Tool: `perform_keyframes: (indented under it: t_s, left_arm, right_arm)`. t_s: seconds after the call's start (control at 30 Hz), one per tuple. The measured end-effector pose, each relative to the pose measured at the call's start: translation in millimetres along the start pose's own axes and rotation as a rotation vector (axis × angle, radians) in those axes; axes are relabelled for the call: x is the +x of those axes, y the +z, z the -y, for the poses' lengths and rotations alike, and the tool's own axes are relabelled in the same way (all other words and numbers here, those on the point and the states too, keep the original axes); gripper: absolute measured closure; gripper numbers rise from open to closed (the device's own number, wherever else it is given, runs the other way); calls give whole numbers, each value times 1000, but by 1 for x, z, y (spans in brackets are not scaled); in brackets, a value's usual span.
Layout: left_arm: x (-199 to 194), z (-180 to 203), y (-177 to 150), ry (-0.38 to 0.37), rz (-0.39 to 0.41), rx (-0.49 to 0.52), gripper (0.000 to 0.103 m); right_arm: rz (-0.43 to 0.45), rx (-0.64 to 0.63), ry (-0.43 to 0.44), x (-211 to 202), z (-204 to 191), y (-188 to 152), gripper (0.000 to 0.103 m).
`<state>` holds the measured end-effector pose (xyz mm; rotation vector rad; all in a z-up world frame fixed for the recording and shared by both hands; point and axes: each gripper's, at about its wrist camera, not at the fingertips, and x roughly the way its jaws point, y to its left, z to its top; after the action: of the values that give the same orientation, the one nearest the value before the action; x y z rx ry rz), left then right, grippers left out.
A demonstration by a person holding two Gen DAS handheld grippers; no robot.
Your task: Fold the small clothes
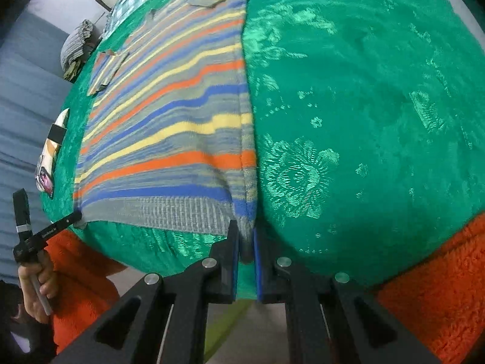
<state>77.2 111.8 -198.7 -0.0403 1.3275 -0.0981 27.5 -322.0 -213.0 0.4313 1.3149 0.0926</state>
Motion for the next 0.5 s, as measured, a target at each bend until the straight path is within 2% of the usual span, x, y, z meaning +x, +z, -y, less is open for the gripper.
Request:
perform_keyframes:
  t_s: [0.23,0.5]
  left_arm:
    - [3,1,0,11,14,3,100]
    - [15,23,-3,50,26,32,100]
  right_arm:
    - [9,-19,-33,2,-4,-6,95]
    - [19,-19,-35,6,-7,-8,95]
